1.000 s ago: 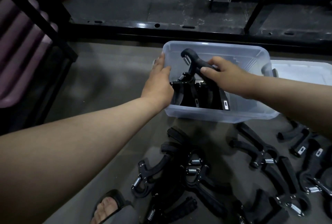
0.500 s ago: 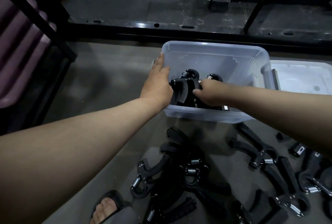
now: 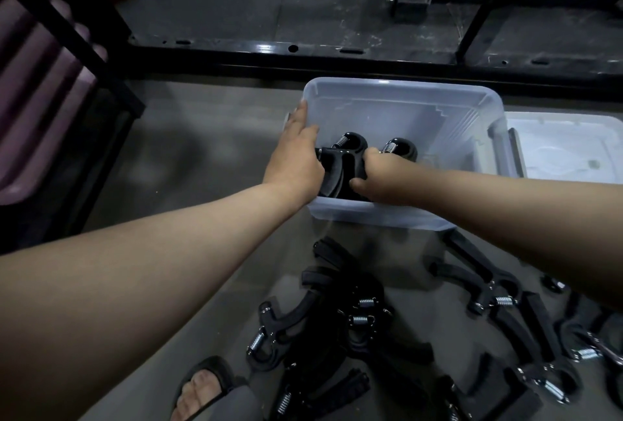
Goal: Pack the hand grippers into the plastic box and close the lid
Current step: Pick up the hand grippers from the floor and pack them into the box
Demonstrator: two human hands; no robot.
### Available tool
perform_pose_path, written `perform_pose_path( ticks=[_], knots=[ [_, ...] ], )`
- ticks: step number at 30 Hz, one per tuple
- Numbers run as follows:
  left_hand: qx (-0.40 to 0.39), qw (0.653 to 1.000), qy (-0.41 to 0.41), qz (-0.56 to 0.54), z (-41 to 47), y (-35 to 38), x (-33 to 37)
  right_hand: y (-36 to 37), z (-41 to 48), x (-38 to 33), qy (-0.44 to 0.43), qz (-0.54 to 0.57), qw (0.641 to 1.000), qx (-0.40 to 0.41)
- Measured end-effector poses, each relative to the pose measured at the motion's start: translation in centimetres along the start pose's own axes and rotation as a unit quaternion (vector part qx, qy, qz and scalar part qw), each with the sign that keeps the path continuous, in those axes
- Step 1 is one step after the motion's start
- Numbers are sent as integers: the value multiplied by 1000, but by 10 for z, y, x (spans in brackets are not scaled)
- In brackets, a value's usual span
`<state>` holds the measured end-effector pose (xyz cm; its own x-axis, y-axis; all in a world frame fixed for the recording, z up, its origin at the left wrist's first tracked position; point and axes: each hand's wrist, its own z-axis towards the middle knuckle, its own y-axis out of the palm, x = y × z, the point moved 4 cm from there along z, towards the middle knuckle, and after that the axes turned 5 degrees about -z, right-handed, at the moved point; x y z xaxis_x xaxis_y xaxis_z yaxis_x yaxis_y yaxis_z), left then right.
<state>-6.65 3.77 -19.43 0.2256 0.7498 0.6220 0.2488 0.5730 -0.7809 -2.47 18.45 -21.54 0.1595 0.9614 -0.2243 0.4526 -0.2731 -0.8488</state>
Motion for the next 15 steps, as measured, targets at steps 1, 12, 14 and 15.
perform_pose_path(
  ticks=[1,12,14,15],
  knots=[
    [0,1000,1,-1,0,0,0,0,1,2,9,4,1000,-1],
    [5,1000,6,-8,1,2,-2,2,0,7,5,0,1000,-6],
    [5,1000,7,-9,1,2,-2,3,1,7,0,0,1000,-7],
    [5,1000,7,-8,1,2,-2,4,0,7,-6,-4,1000,-9]
  ],
)
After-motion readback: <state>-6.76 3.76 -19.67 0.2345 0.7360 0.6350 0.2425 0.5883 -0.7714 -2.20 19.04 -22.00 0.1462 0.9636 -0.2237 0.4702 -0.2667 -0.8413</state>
